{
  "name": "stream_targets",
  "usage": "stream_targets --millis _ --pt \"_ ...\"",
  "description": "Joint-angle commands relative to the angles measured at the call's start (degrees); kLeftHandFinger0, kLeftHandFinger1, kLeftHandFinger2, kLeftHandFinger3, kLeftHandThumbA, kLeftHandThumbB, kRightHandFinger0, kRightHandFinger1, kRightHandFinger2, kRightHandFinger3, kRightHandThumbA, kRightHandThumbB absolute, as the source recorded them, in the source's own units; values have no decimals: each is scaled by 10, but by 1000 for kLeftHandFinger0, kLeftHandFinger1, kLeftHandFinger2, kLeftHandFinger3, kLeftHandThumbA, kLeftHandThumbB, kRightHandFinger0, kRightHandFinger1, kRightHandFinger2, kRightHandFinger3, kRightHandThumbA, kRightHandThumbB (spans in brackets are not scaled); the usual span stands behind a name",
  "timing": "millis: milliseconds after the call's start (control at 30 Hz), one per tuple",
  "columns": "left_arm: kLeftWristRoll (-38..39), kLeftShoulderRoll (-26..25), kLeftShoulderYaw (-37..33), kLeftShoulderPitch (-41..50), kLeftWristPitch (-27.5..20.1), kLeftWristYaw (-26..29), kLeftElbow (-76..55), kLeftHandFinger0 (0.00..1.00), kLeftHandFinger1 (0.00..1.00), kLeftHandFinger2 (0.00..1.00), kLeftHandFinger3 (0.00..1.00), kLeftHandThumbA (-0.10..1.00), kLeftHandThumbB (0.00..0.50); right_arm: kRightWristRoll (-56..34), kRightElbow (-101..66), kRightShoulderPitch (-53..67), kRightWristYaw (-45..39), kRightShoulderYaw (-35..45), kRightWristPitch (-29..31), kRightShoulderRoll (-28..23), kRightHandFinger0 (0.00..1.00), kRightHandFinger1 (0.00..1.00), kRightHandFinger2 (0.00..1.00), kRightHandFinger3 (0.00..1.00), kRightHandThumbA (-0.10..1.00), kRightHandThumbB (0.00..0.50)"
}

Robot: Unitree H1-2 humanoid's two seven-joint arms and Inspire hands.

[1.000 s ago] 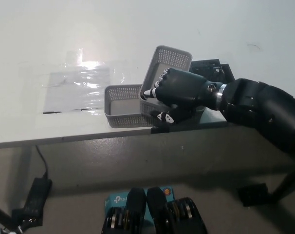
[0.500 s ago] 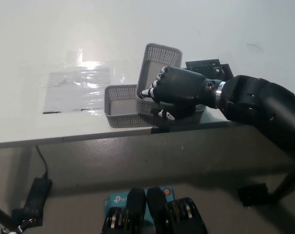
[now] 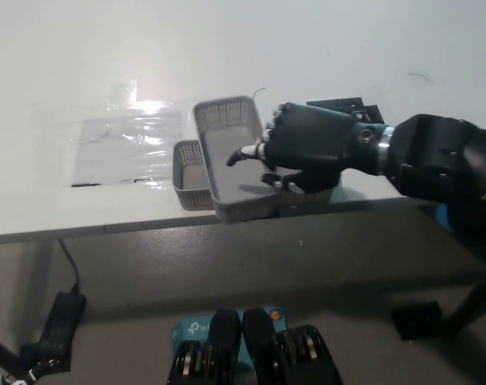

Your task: The robot uses its right hand to pick up the grey box kept on the middle on the desk and place it on top of another box next to it in a right angle

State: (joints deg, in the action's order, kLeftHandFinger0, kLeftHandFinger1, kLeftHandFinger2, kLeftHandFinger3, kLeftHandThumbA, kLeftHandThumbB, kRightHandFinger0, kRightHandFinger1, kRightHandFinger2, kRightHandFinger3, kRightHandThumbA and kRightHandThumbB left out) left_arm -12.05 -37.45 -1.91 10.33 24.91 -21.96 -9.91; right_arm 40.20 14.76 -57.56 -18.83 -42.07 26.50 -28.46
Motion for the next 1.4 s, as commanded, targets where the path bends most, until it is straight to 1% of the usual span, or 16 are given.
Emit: stream_targets --millis 0,67,200,233,300,367,433,500,667,700,833,933,1067,1200,1300,1367 --pt "-7 -12 0 0 -8 2 -8 50 84 48 1 956 239 -19 -30 -16 -42 26 4 -19 229 355 439 848 423 158" --pt "-2 -10 2 -1 -4 -1 -7 4 54 20 0 961 249 -19 -31 -20 -45 29 4 -22 262 377 459 855 416 152" --pt "2 -8 6 2 -11 3 -5 7 82 65 34 977 304 -3 -31 -18 -52 42 4 -19 407 595 684 944 479 178" --pt "2 -8 6 5 -15 4 -4 1 71 48 17 964 264 5 -35 -19 -58 46 3 -17 440 722 834 1000 537 233" --pt "6 -6 9 6 -16 4 -6 0 53 36 1 954 268 7 -42 -18 -68 53 -1 -17 535 927 996 1000 567 228" --pt "0 -7 4 7 2 1 -13 47 90 67 19 966 263 18 -54 -18 -75 59 -14 -17 635 1000 1000 1000 583 245" --pt "-1 -5 2 6 2 0 -12 45 90 68 22 973 275 23 -53 -15 -72 65 -10 -16 650 1000 1000 1000 575 248" --pt "6 -4 5 6 -5 0 -7 11 73 48 3 917 199 28 -51 -16 -72 68 -6 -11 638 1000 1000 1000 588 241" --pt "-2 -5 6 20 -8 5 -17 14 89 64 10 961 235 28 -61 -15 -92 78 -15 -5 693 1000 1000 1000 577 226" --pt "1 -8 9 20 -7 3 -16 9 85 62 47 963 241 22 -70 -18 -106 86 -31 -7 794 1000 1000 1000 568 226" --pt "-2 -13 7 12 -1 1 -15 54 93 66 101 975 257 7 -92 -29 -128 124 -55 -26 883 1000 1000 1000 620 210" --pt "4 -16 10 10 10 -6 -18 47 159 100 12 935 200 -14 -133 -28 -137 194 -103 -55 870 1000 1000 1000 609 222" --pt "5 -12 7 2 6 -5 -12 17 195 132 4 918 206 -14 -182 -5 -128 254 -127 -67 818 1000 1000 1000 567 209" --pt "2 -10 2 -1 -8 -3 -7 27 197 137 0 926 198 -20 -285 66 -123 333 -208 -56 820 1000 1000 1000 390 200" --pt "2 -3 0 -2 -4 0 -3 7 190 135 1 943 236 -31 -348 155 -87 390 -231 -33 686 806 813 883 163 196" --pt "-7 -6 -5 -2 -4 2 -2 43 201 144 17 959 229 -28 -355 180 -80 405 -233 -21 646 745 741 812 155 180"
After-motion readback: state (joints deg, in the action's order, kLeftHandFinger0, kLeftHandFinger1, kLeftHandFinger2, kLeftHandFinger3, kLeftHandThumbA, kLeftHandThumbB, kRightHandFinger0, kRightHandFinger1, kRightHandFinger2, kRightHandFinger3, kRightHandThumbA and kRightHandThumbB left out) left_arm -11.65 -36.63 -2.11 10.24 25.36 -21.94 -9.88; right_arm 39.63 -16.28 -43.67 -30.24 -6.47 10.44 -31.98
